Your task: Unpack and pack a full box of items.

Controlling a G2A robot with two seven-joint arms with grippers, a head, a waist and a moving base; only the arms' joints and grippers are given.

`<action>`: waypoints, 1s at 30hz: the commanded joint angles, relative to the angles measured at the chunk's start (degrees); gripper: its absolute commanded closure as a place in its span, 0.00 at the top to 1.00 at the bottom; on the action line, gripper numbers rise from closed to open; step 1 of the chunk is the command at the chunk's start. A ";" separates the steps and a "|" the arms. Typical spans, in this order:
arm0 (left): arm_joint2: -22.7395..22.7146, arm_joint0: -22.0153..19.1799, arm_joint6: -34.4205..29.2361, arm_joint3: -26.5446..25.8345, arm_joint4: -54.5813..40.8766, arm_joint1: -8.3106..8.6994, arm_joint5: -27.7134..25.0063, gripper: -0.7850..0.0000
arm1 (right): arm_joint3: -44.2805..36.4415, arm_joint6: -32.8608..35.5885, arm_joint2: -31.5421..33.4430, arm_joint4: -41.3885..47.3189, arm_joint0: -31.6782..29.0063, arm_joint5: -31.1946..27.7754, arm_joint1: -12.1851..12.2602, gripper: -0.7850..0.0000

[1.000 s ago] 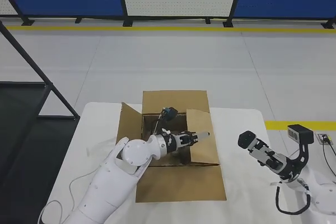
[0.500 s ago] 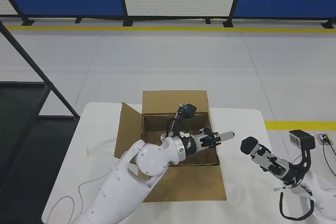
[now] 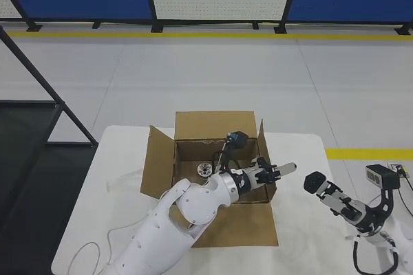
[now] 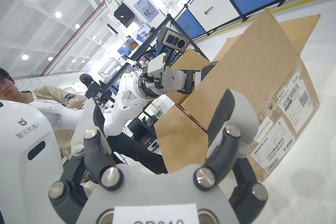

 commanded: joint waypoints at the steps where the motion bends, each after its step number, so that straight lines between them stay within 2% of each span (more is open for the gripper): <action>1: 0.01 0.00 0.00 0.00 -0.01 0.00 -0.01 1.00 | 0.00 0.00 0.00 0.00 0.00 -0.01 0.00 1.00; 4: 0.01 0.00 0.00 0.00 -0.01 0.00 -0.01 1.00 | -0.40 -1.53 0.33 -0.25 -0.47 0.82 0.05 1.00; 9: -2.40 3.03 3.98 -2.22 0.12 0.20 -0.33 1.00 | -0.92 -2.28 1.62 0.20 -1.69 1.14 0.48 1.00; 13: -2.36 2.62 5.57 -1.78 0.08 -0.34 0.12 1.00 | -0.97 -1.44 2.56 1.37 -2.66 0.69 0.89 1.00; 23: 4.13 -5.64 8.50 10.28 -4.61 -4.98 0.02 1.00 | -0.66 0.13 5.39 5.31 -6.27 -1.88 1.79 1.00; 30: 8.67 -10.90 6.43 20.00 -7.68 -8.74 -1.21 1.00 | -0.51 0.18 6.68 7.45 -8.45 -3.27 2.25 1.00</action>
